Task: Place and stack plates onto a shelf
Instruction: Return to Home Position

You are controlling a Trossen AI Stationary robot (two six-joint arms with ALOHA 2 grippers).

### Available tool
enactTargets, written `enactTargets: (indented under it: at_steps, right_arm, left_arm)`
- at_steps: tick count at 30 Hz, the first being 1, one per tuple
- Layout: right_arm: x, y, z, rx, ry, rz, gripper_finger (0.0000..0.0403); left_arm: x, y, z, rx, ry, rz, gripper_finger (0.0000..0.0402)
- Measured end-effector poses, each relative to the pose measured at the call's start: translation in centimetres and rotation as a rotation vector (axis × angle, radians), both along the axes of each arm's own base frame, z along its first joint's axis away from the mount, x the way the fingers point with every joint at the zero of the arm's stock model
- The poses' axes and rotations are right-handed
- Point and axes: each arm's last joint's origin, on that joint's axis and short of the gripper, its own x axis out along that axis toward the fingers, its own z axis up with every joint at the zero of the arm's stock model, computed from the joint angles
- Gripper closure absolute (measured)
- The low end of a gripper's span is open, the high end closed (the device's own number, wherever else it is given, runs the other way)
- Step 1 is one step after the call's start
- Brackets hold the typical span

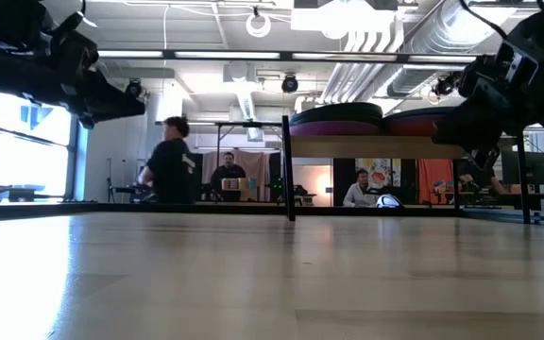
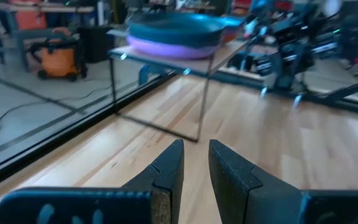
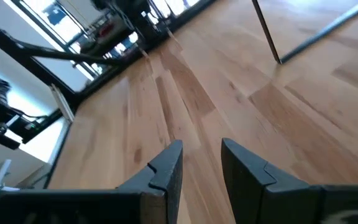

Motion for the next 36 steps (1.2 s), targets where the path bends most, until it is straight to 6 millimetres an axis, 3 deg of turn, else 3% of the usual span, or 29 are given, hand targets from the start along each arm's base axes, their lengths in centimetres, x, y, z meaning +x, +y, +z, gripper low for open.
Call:
enactTargets:
  at_steps: [15,36]
  right_arm:
    - [-1.3,0.2,1.9,-0.041,-0.204,0.000,0.0309]
    - [-2.3,0.4,2.8,-0.063,-0.317,0.000,0.0309]
  left_arm:
    - [-0.5,-2.7,1.4,0.043,-0.156,-0.229,0.0337]
    - [-1.3,-3.1,2.0,0.061,-0.240,-0.263,0.0337]
